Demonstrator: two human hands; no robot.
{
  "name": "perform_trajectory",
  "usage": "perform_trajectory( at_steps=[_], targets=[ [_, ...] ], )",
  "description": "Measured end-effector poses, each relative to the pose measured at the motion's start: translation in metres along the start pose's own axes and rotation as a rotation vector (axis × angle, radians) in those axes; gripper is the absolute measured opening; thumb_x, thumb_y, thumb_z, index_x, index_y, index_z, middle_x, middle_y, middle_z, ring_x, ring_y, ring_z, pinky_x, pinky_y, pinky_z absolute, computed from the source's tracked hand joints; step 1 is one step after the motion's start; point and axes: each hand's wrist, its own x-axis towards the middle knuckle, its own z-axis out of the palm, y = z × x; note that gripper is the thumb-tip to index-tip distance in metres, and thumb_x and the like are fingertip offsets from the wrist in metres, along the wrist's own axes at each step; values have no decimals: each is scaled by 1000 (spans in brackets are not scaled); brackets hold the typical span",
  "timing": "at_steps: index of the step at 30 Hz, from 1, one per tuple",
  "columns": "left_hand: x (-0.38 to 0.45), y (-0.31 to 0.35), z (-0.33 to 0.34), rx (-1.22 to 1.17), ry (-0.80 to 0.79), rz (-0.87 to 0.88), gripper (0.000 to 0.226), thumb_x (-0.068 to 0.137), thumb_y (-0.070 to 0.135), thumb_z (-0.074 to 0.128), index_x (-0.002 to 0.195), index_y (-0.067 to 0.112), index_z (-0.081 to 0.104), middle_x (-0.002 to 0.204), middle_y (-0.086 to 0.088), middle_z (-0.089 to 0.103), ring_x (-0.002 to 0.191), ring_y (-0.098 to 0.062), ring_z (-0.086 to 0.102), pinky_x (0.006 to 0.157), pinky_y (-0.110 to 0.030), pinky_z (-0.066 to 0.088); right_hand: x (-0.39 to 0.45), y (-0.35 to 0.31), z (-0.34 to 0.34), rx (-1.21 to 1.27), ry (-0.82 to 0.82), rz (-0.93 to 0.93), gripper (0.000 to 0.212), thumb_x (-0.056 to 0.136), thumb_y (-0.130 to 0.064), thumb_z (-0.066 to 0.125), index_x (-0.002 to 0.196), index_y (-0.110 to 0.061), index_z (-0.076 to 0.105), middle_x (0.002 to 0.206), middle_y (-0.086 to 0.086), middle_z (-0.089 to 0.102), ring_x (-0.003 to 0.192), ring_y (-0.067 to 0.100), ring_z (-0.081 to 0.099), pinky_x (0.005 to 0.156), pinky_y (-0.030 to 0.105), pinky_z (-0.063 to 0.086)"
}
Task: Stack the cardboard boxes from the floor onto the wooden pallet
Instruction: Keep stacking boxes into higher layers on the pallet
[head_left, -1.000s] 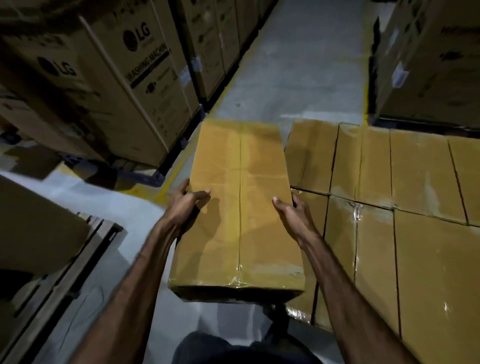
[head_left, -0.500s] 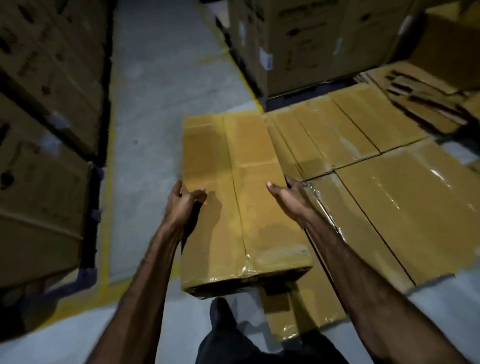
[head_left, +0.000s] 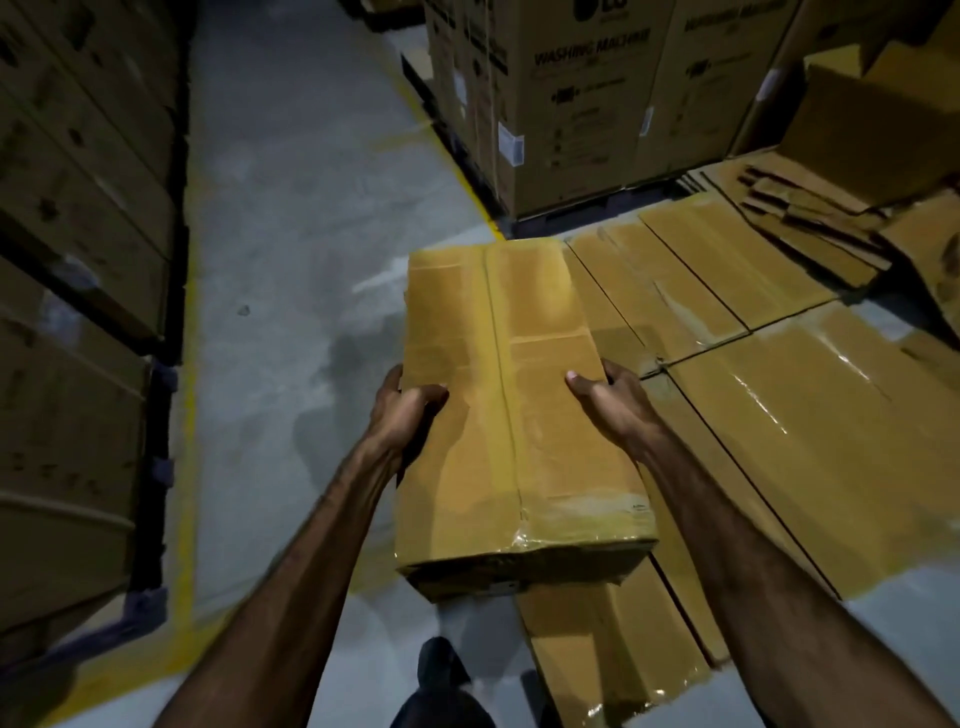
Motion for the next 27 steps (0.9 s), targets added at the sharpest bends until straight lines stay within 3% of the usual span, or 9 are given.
perform_trajectory(
  at_steps=[3, 5, 10, 14, 15, 19, 23, 25, 27],
  targets=[
    [16, -4, 5, 1, 28, 21, 42, 93, 8, 71, 132, 15, 59, 118, -6, 72, 99, -22, 72, 66, -26, 60, 24, -9, 1, -28, -52, -52, 46, 91, -50, 70, 129, -26, 71, 115, -9, 75, 108, 19, 69, 94, 40, 55],
    [27, -5, 7, -30, 39, 6, 39, 96, 3, 67, 131, 15, 56, 117, -3, 69, 99, -18, 69, 66, -21, 58, 40, -14, 6, -59, -58, -61, 47, 92, -52, 69, 131, -26, 70, 118, -7, 75, 110, 22, 68, 96, 41, 55],
    [92, 3, 5, -31, 47, -1, 46, 92, 5, 70, 135, 16, 57, 122, -6, 71, 105, -26, 71, 78, -36, 60, 107, -35, 17, -149, -83, -29, 61, 88, -63, 66, 136, -26, 66, 130, 1, 71, 119, 30, 64, 105, 47, 51],
    [168, 9, 10, -38, 10, -11, 59, 90, -2, 68, 145, 14, 51, 127, -8, 68, 111, -30, 69, 96, -47, 60, 180, -42, 35, -186, -30, -25, 64, 77, -69, 64, 127, -30, 71, 117, -4, 76, 110, 26, 69, 102, 50, 55],
    [187, 10, 10, -37, 11, -17, 62, 90, -2, 68, 147, 14, 48, 129, -9, 67, 110, -30, 68, 93, -47, 60, 202, -43, 41, -198, -29, -29, 63, 76, -68, 64, 127, -31, 71, 114, -7, 76, 108, 25, 69, 101, 49, 55],
    [251, 6, 4, 20, 18, -41, 70, 93, 4, 69, 153, 22, 36, 127, -12, 66, 79, -25, 62, 55, -30, 49, 268, -49, 64, -244, -56, -68, 50, 84, -60, 65, 125, -31, 71, 111, -4, 77, 104, 27, 71, 97, 49, 58],
    [300, -12, 7, -8, 30, -70, 70, 92, -2, 67, 149, 24, 38, 125, -7, 65, 105, -29, 69, 66, -33, 50, 322, -42, 78, -235, -81, -108, 38, 96, -40, 67, 131, -25, 69, 119, -2, 74, 108, 21, 69, 100, 44, 55],
    [315, -20, 10, -32, 34, -86, 69, 92, -6, 66, 148, 24, 39, 117, -5, 66, 105, -28, 68, 70, -34, 53, 345, -34, 86, -232, -80, -104, 41, 95, -37, 69, 133, -23, 69, 122, -2, 74, 113, 21, 68, 102, 40, 53],
    [326, -28, 13, -47, 36, -91, 70, 92, -9, 65, 148, 22, 39, 115, -6, 65, 98, -25, 66, 62, -29, 53, 360, -31, 92, -240, -91, -102, 40, 98, -31, 69, 137, -22, 67, 127, -1, 73, 116, 19, 67, 100, 34, 51]
  ],
)
